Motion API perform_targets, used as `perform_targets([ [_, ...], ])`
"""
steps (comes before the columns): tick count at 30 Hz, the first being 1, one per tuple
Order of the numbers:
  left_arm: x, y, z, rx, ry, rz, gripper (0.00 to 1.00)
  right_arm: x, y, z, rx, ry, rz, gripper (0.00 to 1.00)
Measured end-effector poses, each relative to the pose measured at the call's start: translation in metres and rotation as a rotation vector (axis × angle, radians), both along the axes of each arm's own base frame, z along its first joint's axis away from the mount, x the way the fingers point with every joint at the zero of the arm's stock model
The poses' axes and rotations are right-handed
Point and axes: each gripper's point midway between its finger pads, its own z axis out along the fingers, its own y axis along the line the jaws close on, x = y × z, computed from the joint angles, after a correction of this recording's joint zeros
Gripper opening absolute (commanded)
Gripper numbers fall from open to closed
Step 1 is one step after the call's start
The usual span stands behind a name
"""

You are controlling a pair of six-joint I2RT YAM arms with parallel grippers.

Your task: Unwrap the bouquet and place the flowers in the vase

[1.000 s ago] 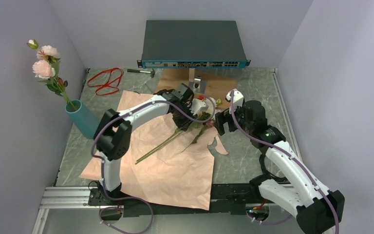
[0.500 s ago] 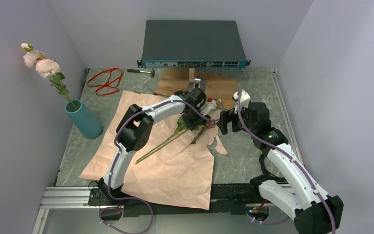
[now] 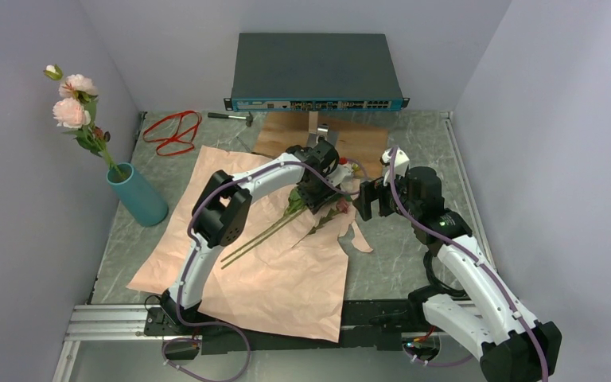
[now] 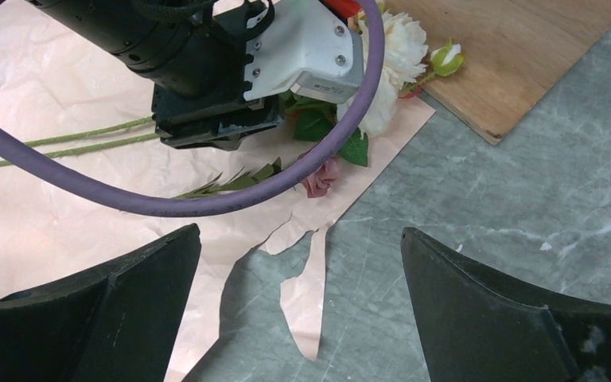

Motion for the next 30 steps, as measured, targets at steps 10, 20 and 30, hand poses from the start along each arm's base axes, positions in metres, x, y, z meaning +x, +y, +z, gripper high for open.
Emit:
perform_targets([
  [10,0.013,0.004,0.006,0.044,-0.049,0.023,0.37,-0.001,0.004,-0.003,0.012,0.021,0.013,1.00],
  [20,0.017,0.010,-0.010,0.097,-0.047,0.031,0.11,0.000,0.004,-0.007,0.010,0.033,0.012,1.00],
  [30,0.014,-0.002,0.011,0.029,-0.022,0.052,0.00,0.001,0.008,-0.009,0.018,0.056,0.024,1.00],
])
